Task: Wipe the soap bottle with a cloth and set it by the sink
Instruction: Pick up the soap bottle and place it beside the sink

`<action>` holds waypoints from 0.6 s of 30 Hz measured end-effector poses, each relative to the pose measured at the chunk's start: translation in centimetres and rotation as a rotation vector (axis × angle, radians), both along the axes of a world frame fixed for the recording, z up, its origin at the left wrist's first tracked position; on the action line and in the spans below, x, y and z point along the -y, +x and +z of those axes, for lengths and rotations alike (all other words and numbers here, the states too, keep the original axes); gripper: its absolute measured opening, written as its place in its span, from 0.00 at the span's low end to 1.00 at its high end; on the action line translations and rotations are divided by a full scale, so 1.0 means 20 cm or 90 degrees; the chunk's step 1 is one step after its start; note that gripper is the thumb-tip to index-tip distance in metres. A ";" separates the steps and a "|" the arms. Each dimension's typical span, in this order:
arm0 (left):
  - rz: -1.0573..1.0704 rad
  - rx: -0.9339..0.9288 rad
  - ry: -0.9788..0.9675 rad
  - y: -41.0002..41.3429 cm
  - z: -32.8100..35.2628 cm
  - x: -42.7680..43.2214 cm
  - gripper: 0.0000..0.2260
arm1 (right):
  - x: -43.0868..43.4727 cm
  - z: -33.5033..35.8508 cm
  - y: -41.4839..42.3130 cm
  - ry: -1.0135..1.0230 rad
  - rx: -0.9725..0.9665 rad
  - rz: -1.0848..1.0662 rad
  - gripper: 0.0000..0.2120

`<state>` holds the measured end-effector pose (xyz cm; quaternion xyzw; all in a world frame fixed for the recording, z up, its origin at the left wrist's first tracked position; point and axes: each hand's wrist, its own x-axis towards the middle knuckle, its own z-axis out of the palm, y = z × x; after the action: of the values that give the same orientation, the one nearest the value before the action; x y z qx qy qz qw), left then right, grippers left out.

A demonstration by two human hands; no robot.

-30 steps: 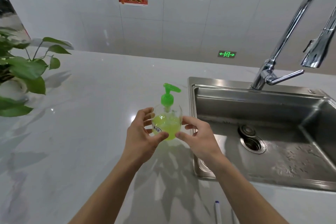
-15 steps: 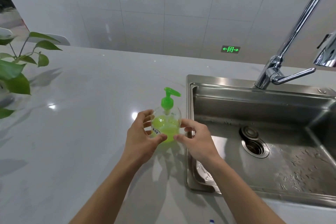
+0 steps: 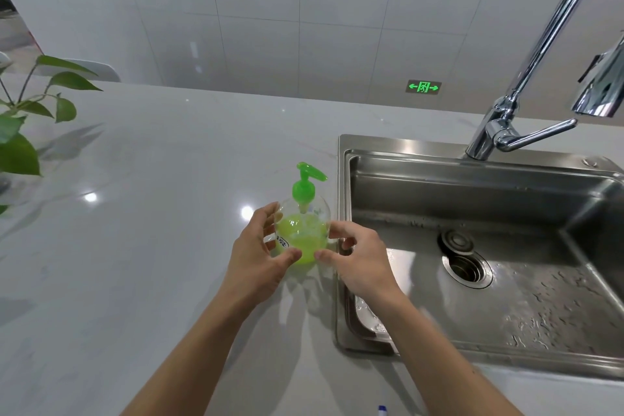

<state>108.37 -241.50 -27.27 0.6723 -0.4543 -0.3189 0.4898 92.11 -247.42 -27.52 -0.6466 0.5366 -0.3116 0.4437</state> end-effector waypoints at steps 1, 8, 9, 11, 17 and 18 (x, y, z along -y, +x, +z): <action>0.001 0.003 0.002 0.00 0.00 0.00 0.33 | 0.00 0.00 0.00 0.001 0.000 0.001 0.21; 0.029 0.044 0.020 -0.01 0.02 -0.02 0.39 | -0.01 0.03 -0.03 0.023 -0.006 0.023 0.29; 0.039 0.050 0.017 -0.01 0.03 -0.03 0.40 | -0.01 0.04 -0.04 0.021 -0.002 0.020 0.30; 0.060 0.054 0.000 -0.03 0.06 -0.05 0.38 | -0.03 0.06 -0.06 0.003 0.014 0.000 0.29; 0.076 0.019 -0.067 -0.13 0.22 -0.17 0.32 | -0.10 0.17 -0.19 0.013 0.163 -0.050 0.09; 0.074 0.009 -0.075 -0.15 0.25 -0.20 0.33 | -0.12 0.20 -0.22 0.004 0.187 -0.055 0.10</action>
<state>105.41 -237.57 -22.26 0.6699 -0.4357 -0.2579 0.5430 87.78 -244.95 -23.60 -0.5690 0.4942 -0.4198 0.5058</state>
